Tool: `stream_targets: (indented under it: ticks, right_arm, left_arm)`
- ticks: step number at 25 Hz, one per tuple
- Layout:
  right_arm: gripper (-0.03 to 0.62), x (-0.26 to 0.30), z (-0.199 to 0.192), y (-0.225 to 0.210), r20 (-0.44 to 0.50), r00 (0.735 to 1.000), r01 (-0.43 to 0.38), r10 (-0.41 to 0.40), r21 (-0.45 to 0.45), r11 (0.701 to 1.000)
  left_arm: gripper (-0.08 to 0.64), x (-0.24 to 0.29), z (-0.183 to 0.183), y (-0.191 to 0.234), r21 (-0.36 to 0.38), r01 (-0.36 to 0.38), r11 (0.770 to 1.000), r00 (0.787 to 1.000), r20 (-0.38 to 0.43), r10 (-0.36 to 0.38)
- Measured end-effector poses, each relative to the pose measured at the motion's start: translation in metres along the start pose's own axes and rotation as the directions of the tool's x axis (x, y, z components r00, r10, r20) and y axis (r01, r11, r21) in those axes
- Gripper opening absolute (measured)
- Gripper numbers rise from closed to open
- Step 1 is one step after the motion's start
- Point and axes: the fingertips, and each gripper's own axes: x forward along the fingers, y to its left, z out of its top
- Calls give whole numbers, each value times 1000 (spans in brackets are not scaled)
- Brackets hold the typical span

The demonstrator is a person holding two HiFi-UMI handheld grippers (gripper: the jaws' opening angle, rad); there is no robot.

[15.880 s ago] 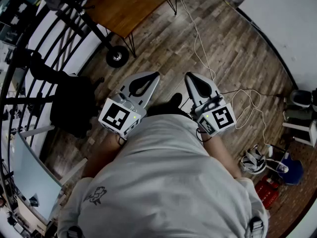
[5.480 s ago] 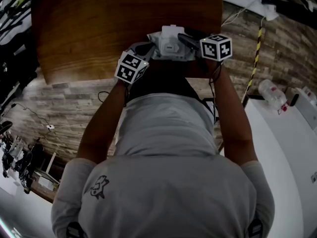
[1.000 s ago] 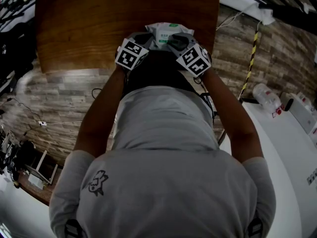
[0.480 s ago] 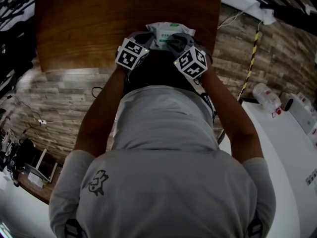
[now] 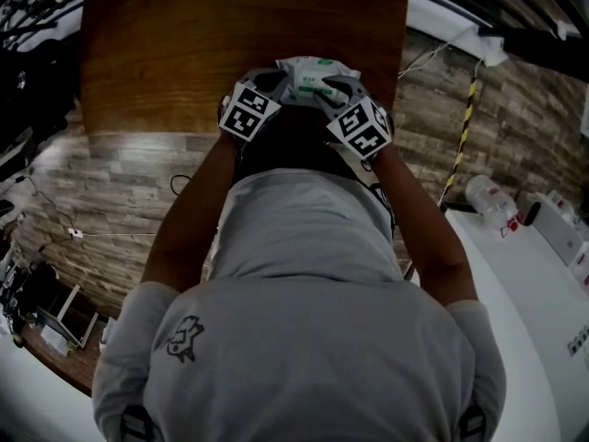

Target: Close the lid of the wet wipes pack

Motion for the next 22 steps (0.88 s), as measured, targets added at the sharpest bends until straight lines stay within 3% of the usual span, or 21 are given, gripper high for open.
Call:
stream_targets:
  ticks: [4, 8, 17, 22]
  right_arm:
    - [67, -43, 34, -9, 103, 993, 56, -57, 15, 998]
    - [46, -94, 65, -16, 234, 967, 83, -101, 84, 993]
    - [41, -195, 143, -5, 474, 864, 115, -167, 137, 984]
    - [41, -224, 174, 23, 545, 817, 136, -190, 137, 981]
  left_arm:
    - [14, -33, 35, -2, 23, -48, 999, 995, 84, 46]
    - [13, -80, 77, -12, 4, -94, 996, 975, 201, 91]
    - [13, -224, 166, -31, -8, -191, 982, 859, 482, 171]
    - [14, -286, 177, -47, 25, -204, 979, 808, 568, 154]
